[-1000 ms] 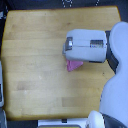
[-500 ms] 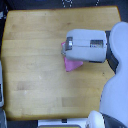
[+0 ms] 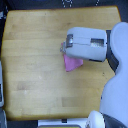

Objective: Folding a cloth

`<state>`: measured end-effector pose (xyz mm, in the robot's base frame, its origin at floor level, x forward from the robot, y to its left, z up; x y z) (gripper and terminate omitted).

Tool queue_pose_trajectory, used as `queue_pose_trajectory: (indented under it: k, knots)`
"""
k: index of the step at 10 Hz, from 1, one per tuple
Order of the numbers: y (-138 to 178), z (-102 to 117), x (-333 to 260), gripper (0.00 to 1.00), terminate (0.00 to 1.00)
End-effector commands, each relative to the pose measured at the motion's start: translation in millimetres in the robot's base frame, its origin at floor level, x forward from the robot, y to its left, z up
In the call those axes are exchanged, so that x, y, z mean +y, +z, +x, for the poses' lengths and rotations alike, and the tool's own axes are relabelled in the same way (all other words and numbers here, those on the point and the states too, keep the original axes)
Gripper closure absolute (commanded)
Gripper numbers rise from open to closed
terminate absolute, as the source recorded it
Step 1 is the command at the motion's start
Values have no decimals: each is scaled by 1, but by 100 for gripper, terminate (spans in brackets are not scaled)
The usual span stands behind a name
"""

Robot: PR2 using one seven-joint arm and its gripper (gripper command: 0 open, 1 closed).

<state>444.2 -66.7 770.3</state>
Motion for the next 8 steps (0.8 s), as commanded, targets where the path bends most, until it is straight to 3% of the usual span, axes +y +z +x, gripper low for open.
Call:
queue_pose_trajectory:
  k: [1,6,8]
  knots:
    - [34,35,-14,0,0]
    - [127,70,-61,0,0]
    - [150,68,-81,0,0]
